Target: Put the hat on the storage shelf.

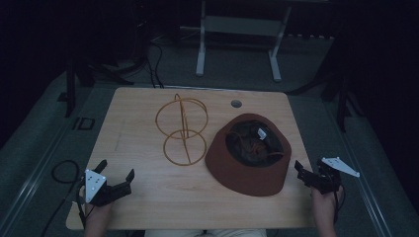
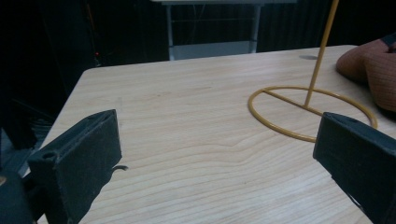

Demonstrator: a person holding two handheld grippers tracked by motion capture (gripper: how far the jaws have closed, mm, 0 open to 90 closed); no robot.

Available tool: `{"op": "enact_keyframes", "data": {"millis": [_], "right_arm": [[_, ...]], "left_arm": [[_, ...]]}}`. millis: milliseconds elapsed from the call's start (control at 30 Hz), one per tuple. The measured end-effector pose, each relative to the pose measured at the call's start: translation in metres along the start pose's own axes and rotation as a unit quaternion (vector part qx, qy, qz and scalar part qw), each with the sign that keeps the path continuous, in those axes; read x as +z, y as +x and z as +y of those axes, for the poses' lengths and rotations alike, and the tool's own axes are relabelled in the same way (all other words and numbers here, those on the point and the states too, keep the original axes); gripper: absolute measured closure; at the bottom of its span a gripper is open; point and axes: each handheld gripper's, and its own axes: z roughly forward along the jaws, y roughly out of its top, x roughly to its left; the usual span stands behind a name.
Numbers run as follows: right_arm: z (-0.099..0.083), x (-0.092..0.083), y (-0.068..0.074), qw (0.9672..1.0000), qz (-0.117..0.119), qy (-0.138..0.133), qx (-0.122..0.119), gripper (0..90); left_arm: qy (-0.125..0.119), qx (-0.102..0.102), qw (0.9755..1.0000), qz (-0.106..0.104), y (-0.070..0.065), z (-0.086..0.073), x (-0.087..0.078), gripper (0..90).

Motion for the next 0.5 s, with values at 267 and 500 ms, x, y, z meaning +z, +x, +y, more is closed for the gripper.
{"op": "enact_keyframes", "data": {"millis": [267, 500], "right_arm": [[0.029, 0.010, 0.015, 0.9988, 0.039, 0.007, -0.030, 12.9], [0.040, 0.038, 0.026, 0.9965, 0.042, 0.032, -0.065, 22.9]], "left_arm": [[0.008, 0.005, 1.0000, -0.003, -0.003, 0.001, 0.001, 1.6], [0.007, 0.000, 0.9999, -0.007, -0.003, 0.001, 0.001, 1.6]]}}
